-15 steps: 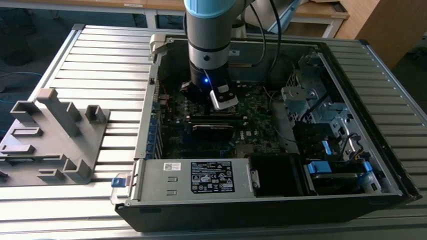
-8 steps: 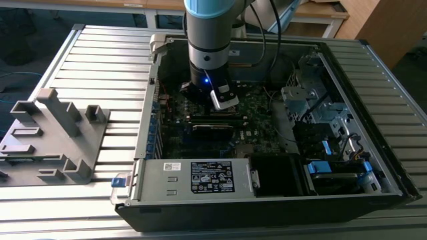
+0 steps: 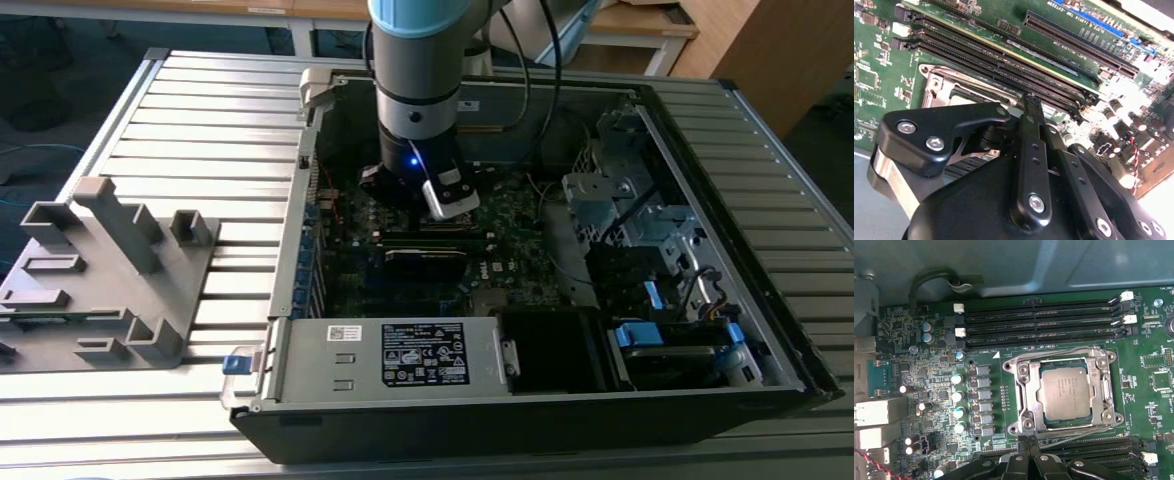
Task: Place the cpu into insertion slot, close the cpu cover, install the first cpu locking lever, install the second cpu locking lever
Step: 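Install the second cpu locking lever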
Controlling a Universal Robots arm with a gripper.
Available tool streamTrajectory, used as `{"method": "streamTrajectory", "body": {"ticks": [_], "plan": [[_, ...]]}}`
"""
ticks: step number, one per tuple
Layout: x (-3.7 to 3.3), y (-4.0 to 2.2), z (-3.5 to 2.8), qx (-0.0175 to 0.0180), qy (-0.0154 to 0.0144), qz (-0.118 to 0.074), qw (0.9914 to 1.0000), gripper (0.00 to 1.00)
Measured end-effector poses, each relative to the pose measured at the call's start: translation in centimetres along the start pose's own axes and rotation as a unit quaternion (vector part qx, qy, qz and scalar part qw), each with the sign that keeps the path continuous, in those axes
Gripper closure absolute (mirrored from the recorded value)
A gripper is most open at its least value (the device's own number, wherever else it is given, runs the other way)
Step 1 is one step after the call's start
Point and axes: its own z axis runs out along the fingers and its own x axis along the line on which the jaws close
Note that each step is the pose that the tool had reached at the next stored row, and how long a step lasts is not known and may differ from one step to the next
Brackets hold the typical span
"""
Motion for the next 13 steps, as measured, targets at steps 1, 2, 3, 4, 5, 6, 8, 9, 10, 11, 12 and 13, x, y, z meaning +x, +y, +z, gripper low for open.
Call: {"method": "streamTrajectory", "body": {"ticks": [1,2,3,4,5,6,8,9,10,11,12,13], "plan": [[0.02,0.0,0.02,0.0,0.0,0.0,1.0,0.89],[0.03,0.0,0.06,0.0,0.0,0.0,1.0,0.89],[0.06,-0.01,0.08,0.0,0.0,0.0,1.0,0.89],[0.08,-0.01,0.09,0.0001,0.0,0.0,1.0,0.89],[0.1,-0.01,0.11,0.0002,0.0001,0.0,1.0,0.89],[0.13,-0.02,0.15,0.0002,0.0,0.0,1.0,0.89],[0.18,-0.02,0.25,0.0001,-0.0001,0.0,1.0,0.89],[0.19,-0.03,0.29,0.0002,0.0,0.0,1.0,0.89],[0.19,-0.04,0.34,0.0001,0.0,0.0,1.0,0.89],[0.21,-0.04,0.39,-0.0001,0.0,0.0,1.0,0.89],[0.23,-0.04,0.46,-0.0003,0.0,0.0,1.0,0.89],[0.24,-0.05,0.51,-0.0006,0.0001,0.0,1.0,0.89]]}}
